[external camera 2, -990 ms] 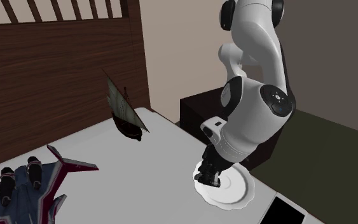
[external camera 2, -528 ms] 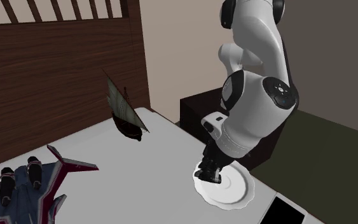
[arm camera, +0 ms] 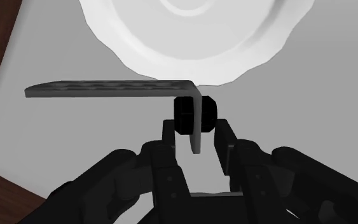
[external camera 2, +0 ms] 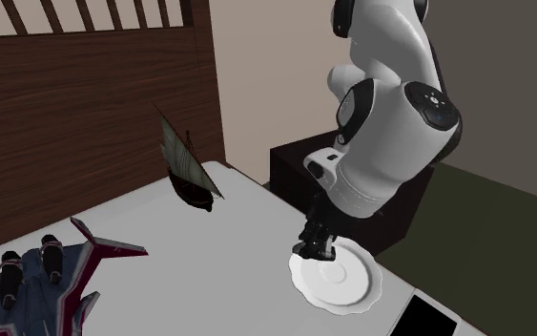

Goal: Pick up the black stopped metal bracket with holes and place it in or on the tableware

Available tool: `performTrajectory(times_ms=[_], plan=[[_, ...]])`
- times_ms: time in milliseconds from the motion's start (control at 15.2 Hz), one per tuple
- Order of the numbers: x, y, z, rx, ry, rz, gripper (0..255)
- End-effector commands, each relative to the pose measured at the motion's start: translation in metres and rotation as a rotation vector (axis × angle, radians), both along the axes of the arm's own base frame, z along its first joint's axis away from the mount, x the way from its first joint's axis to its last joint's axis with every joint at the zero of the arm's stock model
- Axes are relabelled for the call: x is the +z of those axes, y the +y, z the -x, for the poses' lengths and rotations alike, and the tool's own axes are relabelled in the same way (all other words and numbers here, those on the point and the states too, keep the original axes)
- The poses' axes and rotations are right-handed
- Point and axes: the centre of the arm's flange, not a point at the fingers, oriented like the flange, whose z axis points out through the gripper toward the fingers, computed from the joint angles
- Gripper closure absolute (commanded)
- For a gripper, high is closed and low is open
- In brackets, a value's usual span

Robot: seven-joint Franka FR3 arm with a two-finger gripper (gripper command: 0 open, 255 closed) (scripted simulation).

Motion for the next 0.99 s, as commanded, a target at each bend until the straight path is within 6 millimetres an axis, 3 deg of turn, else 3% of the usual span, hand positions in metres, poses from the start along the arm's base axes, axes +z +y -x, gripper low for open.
performTrajectory(times_ms=[0,330,924], plan=[[0.005,0.01,0.008,0.0,0.0,0.0,255],[0.009,0.066,0.047,0.0,0.0,0.0,255],[-0.038,0.066,0.047,0.0,0.0,0.0,255]])
